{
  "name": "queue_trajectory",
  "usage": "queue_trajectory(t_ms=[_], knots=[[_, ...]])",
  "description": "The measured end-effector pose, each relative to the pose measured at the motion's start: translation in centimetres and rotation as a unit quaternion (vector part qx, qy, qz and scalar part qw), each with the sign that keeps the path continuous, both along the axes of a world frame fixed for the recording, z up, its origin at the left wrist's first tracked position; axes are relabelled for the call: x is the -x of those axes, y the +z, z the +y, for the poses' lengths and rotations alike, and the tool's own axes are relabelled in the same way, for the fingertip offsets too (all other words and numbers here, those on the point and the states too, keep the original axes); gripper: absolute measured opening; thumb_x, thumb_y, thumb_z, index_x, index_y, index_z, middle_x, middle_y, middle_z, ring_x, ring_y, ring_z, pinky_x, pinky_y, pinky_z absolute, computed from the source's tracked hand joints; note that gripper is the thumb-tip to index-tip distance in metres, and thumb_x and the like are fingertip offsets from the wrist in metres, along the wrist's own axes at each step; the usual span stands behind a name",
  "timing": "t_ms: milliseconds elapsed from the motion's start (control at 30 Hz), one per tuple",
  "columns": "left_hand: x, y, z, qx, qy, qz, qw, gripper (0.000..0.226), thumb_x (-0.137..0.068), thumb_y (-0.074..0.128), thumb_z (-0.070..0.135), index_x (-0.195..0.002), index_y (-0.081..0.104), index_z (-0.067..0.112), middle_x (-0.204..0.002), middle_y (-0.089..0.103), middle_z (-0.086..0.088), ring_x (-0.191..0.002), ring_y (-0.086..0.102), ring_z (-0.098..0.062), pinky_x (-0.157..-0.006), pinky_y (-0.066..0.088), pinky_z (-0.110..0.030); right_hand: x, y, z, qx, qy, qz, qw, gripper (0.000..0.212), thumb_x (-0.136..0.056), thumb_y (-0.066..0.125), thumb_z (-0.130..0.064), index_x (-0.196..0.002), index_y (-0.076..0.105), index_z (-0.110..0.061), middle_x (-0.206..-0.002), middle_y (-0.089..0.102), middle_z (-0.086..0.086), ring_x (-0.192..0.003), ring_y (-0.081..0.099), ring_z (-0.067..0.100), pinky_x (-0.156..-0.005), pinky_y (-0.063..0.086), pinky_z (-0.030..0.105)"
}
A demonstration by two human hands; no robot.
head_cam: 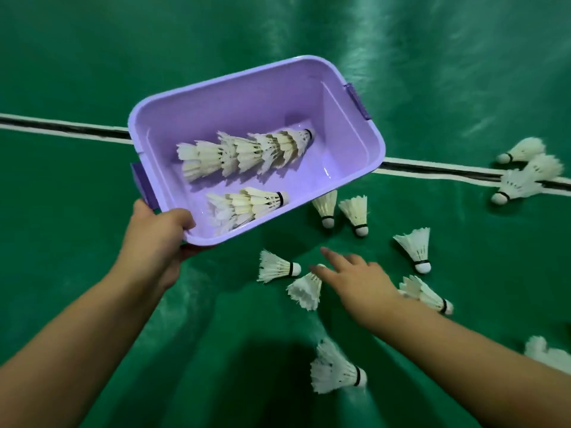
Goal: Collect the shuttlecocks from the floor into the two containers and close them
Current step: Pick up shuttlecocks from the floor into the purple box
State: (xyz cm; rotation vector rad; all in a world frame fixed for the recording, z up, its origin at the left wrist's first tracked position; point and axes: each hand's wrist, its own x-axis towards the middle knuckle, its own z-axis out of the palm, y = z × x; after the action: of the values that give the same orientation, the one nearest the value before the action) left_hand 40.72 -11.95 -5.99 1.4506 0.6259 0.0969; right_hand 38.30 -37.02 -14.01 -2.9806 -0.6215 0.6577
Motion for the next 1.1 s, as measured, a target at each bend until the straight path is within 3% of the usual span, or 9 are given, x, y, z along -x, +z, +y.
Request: queue_trajectory(t_ms=[100, 233, 400, 500, 600, 667, 800, 967, 1100], knots=[[0.0, -0.6, 1.7, -0.005, 0.01, 0.03, 1.0, 0.055, -0.08, 0.043, -0.013, -0.13, 0.044, 0.01, -0.123, 0.061, -0.011, -0.099, 0.063, -0.033, -0.066, 0.058, -0.051, -1.4, -3.5, 3.9, 0.043, 0.04, 0.005, 0.998, 0.061, -0.092, 0.046, -0.012, -0.146, 0.021, -0.025, -0.156, 0.013, 0.003, -0.142, 0.014, 0.026, -0.106, 0.026, 0.043], [0.7, -1.4, 2.5, -0.019, -0.006, 0.08, 0.997, 0.054, -0.081, 0.041, -0.014, -0.127, 0.044, 0.014, -0.115, 0.063, -0.009, -0.086, 0.063, -0.03, -0.079, 0.05, -0.062, -1.0, -5.6, 5.0, 0.031, 0.022, 0.014, 0.999, 0.055, -0.088, 0.055, -0.026, -0.138, 0.033, -0.023, -0.135, 0.042, 0.006, -0.127, 0.036, 0.027, -0.101, 0.031, 0.037], [2.4, -2.0, 2.8, -0.029, -0.03, 0.122, 0.992, 0.045, -0.079, 0.043, -0.012, -0.115, 0.05, 0.014, -0.105, 0.066, -0.012, -0.075, 0.062, -0.027, -0.063, 0.048, -0.039, 0.2, 5.4, 0.2, -0.301, -0.057, 0.326, 0.894, 0.043, -0.068, 0.08, -0.035, -0.104, 0.057, -0.032, -0.101, 0.069, -0.009, -0.092, 0.065, 0.004, -0.085, 0.051, 0.019], [3.3, -1.2, 1.7, -0.036, -0.044, 0.128, 0.99, 0.04, -0.081, 0.042, -0.013, -0.104, 0.052, 0.019, -0.091, 0.066, -0.007, -0.066, 0.06, -0.022, -0.059, 0.046, -0.032, -1.7, 11.8, -2.5, -0.379, -0.055, 0.185, 0.905, 0.051, -0.056, 0.077, -0.053, -0.103, 0.06, -0.038, -0.093, 0.071, -0.017, -0.083, 0.066, -0.003, -0.074, 0.05, 0.009], [4.4, -0.1, -0.2, -0.021, -0.069, 0.133, 0.988, 0.04, -0.083, 0.042, -0.014, -0.1, 0.053, 0.02, -0.082, 0.066, -0.005, -0.063, 0.058, -0.022, -0.062, 0.042, -0.032, -4.8, 12.3, -2.8, -0.13, 0.018, 0.007, 0.991, 0.038, -0.067, 0.073, -0.046, -0.099, 0.06, -0.029, -0.091, 0.063, -0.008, -0.08, 0.059, 0.008, -0.074, 0.048, 0.023], [4.8, 0.4, -1.4, 0.002, -0.093, 0.147, 0.985, 0.042, -0.083, 0.043, -0.013, -0.109, 0.054, 0.017, -0.088, 0.068, -0.007, -0.067, 0.06, -0.025, -0.066, 0.045, -0.035, -6.3, 11.2, -2.9, 0.017, 0.043, 0.062, 0.997, 0.031, -0.073, 0.069, -0.044, -0.087, 0.056, -0.02, -0.078, 0.058, -0.004, -0.072, 0.054, 0.018, -0.072, 0.046, 0.035], [5.1, 0.9, -2.2, 0.038, -0.156, 0.176, 0.971, 0.043, -0.082, 0.047, -0.011, -0.114, 0.056, 0.015, -0.088, 0.071, -0.007, -0.058, 0.066, -0.02, -0.055, 0.052, -0.031, -7.2, 10.0, -2.8, 0.087, 0.044, 0.243, 0.965, 0.026, -0.076, 0.07, -0.035, -0.081, 0.056, -0.014, -0.064, 0.053, -0.004, -0.059, 0.052, 0.012, -0.064, 0.043, 0.033], [6.2, 1.2, -2.5, 0.056, -0.207, 0.186, 0.959, 0.063, -0.051, 0.052, 0.003, -0.113, 0.057, 0.017, -0.078, 0.072, -0.005, -0.052, 0.064, -0.018, -0.05, 0.049, -0.028, -6.4, 8.2, -3.6, 0.128, 0.119, 0.089, 0.981, 0.037, -0.073, 0.069, -0.029, -0.108, 0.057, -0.025, -0.108, 0.063, -0.001, -0.099, 0.058, 0.023, -0.085, 0.049, 0.033], [6.3, 1.4, -2.6, 0.07, -0.21, 0.183, 0.958, 0.063, -0.051, 0.052, 0.004, -0.113, 0.057, 0.017, -0.083, 0.072, -0.007, -0.053, 0.065, -0.018, -0.049, 0.051, -0.028, -4.9, 8.4, -3.8, 0.18, 0.159, 0.111, 0.964, 0.054, -0.069, 0.075, -0.04, -0.116, 0.054, -0.026, -0.117, 0.056, 0.0, -0.106, 0.056, 0.022, -0.089, 0.048, 0.034]])
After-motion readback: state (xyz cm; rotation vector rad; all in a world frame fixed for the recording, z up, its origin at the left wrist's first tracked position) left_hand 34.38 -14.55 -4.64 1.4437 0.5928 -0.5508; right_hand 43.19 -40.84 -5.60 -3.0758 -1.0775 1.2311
